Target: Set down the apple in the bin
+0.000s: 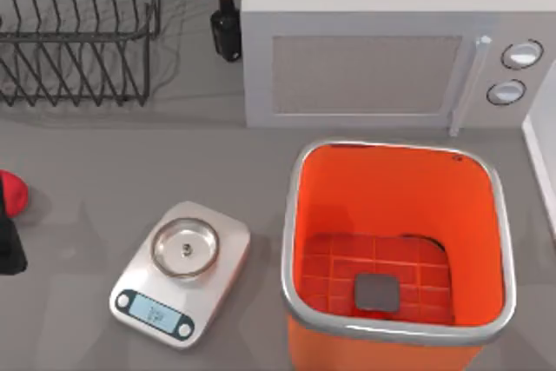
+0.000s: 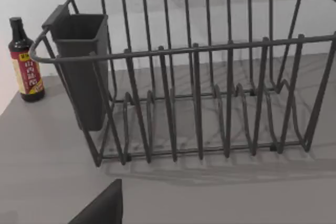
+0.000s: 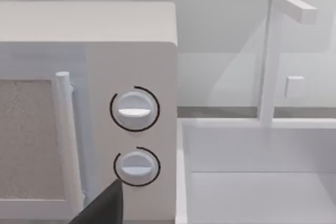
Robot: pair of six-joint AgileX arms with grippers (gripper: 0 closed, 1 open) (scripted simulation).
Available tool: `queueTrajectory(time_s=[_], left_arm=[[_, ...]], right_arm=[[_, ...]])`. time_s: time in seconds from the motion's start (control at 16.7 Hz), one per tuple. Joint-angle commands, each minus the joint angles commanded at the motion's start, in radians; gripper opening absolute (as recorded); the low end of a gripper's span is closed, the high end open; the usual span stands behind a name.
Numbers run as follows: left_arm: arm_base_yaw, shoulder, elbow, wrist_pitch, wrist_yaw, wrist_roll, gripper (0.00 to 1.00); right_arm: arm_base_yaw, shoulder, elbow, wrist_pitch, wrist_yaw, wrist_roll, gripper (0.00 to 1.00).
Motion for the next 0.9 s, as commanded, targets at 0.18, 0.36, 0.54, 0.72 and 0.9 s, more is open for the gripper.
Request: queueTrajectory(time_s=[0.18,0.36,0.54,0.72,0.9], left_arm=[[0.055,0.249,0.11,-0.04,0.066,0.095,1.0],[0.114,0.545,0.227,-0.088,0.14,0.199,1.0],[0.17,0.817,0.339,-0.135,0.212,0.3,1.0],[0.221,1.036,0.441,-0.173,0.274,0.389,1.0],[0.26,1.206,0.525,-0.197,0.321,0.459,1.0]], right_arm=[[0.0,0.0,0.0,0.0,0.0,0.0,1.0],[0.0,0.0,0.0,0.0,0.0,0.0,1.0],[0.0,0.0,0.0,0.0,0.0,0.0,1.0],[0.0,0.0,0.0,0.0,0.0,0.0,1.0],[0.0,0.0,0.0,0.0,0.0,0.0,1.0]])
